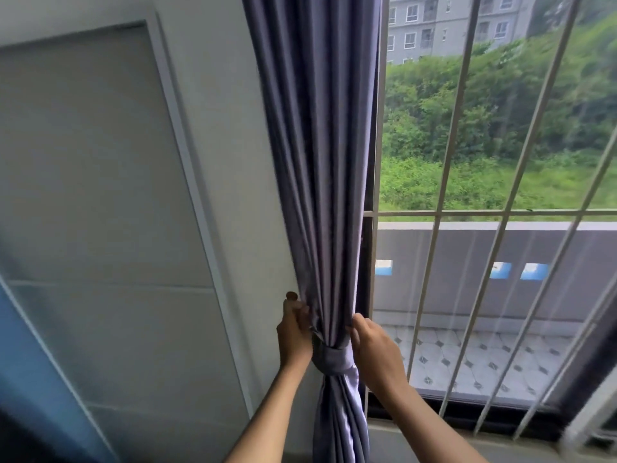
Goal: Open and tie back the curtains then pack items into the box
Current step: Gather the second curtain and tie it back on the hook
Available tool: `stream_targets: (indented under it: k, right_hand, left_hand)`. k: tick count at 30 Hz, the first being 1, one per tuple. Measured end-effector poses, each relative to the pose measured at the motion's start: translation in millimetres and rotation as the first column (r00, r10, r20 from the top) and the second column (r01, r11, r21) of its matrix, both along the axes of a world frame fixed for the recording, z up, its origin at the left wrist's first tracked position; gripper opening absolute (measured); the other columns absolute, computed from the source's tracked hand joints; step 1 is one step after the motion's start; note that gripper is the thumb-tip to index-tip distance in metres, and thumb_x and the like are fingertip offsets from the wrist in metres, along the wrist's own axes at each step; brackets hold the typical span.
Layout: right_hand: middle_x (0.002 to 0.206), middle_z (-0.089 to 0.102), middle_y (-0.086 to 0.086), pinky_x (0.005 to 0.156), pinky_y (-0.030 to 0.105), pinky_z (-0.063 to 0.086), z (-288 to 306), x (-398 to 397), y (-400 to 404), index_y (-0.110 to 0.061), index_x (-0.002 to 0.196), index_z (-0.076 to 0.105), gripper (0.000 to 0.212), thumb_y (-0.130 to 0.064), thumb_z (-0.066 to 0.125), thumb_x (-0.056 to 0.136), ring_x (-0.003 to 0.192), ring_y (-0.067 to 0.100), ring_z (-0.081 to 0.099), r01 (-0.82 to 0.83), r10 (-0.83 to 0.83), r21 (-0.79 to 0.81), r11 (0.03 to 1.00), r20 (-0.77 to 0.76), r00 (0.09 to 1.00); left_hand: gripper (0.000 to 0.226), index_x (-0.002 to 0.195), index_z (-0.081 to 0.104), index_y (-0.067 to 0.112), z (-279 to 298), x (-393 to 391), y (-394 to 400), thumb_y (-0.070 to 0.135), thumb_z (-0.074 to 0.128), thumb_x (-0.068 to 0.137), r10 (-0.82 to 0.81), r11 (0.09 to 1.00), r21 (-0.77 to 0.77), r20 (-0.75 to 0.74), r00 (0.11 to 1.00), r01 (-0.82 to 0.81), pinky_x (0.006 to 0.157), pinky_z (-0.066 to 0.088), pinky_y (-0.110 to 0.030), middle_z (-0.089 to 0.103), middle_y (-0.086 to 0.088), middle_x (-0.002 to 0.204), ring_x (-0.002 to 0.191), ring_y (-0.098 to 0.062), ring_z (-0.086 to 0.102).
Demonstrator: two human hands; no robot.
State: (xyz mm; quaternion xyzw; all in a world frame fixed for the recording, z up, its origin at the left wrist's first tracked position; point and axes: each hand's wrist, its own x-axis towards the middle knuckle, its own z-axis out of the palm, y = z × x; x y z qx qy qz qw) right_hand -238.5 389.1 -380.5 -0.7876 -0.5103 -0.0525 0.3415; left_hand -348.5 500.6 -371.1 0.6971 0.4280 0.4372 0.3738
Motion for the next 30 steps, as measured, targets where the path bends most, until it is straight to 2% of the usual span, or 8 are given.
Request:
stream_targets:
  k: [3,7,12,17,21,23,26,30]
  right_hand:
    - [0.071,0.053,0.001,0.048,0.034,0.029,-2,4,-6,-0.015,0.092,0.045,0.013,-0.024,0.045,0.101,0.063,0.03,0.052,0.074,-0.075,-0.026,0.997,-0.038,0.996]
    - [0.085,0.061,0.0,0.048,0.031,0.033,5,-2,2,-0.023,0.097,0.038,0.014,-0.035,0.045,0.1,0.068,0.026,0.057,0.127,-0.124,0.014,0.992,-0.149,0.981]
    - [0.084,0.06,-0.005,0.047,0.009,0.029,4,-18,3,-0.024,0.106,0.038,0.021,-0.028,0.056,0.096,0.061,0.015,0.057,0.153,-0.12,0.177,0.972,-0.183,0.976]
    - [0.09,0.059,-0.01,0.046,0.012,0.031,-6,-21,11,-0.026,0.093,0.055,0.004,-0.029,0.057,0.093,0.06,0.009,0.053,0.128,-0.126,0.066,0.99,-0.045,0.991]
    - [0.088,0.06,-0.014,0.053,0.02,0.047,-8,-18,16,-0.026,0.098,0.055,0.015,-0.037,0.06,0.091,0.069,0.007,0.059,0.143,-0.14,0.058,0.988,-0.051,0.989]
    - [0.083,0.063,-0.012,0.05,0.017,0.041,-3,-19,21,-0.022,0.095,0.058,0.008,-0.029,0.06,0.093,0.067,0.01,0.059,0.173,-0.167,0.083,0.981,-0.068,0.984]
    - [0.065,0.053,-0.008,0.043,0.019,0.029,-3,-16,29,-0.015,0.079,0.056,0.014,-0.014,0.059,0.093,0.053,0.015,0.049,0.174,-0.172,0.107,0.979,-0.032,0.985]
    - [0.064,0.06,0.002,0.04,0.031,0.039,-16,-12,27,-0.014,0.088,0.057,0.009,-0.014,0.056,0.097,0.049,0.023,0.053,0.172,-0.169,0.093,0.981,-0.043,0.985]
  left_hand:
    - [0.033,0.083,0.043,0.015,-7,-11,10,0.047,0.035,0.087,-0.027,0.998,0.066,0.013,1.0,0.026,0.052,0.037,-0.012,0.059,0.001,0.068,0.062,-0.014,0.057]
    - [0.015,0.088,0.042,0.021,5,-11,12,0.017,0.057,0.09,-0.12,0.992,0.027,-0.013,0.993,0.12,0.057,0.041,-0.016,0.06,0.005,0.077,0.067,-0.009,0.06]
    - [0.02,0.083,0.052,0.022,1,-13,-1,0.006,0.064,0.086,-0.141,0.953,0.271,0.005,0.99,0.134,0.07,0.047,-0.014,0.045,0.008,0.097,0.078,-0.002,0.057]
    - [0.006,0.093,0.059,0.02,-3,-7,4,0.014,0.058,0.091,-0.179,0.943,0.283,-0.016,0.984,0.176,0.074,0.055,-0.031,0.046,0.008,0.103,0.081,-0.006,0.059]
    - [0.014,0.106,0.058,0.021,4,-3,8,0.018,0.055,0.093,-0.196,0.957,0.224,0.038,0.98,0.182,0.072,0.051,-0.015,0.048,0.003,0.107,0.083,-0.004,0.059]
    - [0.019,0.111,0.059,0.019,6,0,13,0.017,0.055,0.094,-0.205,0.959,0.205,0.024,0.978,0.196,0.075,0.05,-0.017,0.047,0.004,0.11,0.086,-0.007,0.06]
    - [0.012,0.096,0.063,0.016,2,8,24,0.013,0.052,0.093,-0.222,0.946,0.223,-0.075,0.972,0.233,0.08,0.051,-0.029,0.047,0.006,0.104,0.089,-0.013,0.058]
    - [0.016,0.093,0.06,0.014,-12,6,25,0.014,0.044,0.096,-0.196,0.954,0.205,-0.121,0.973,0.218,0.074,0.047,-0.03,0.057,-0.001,0.098,0.086,-0.019,0.058]
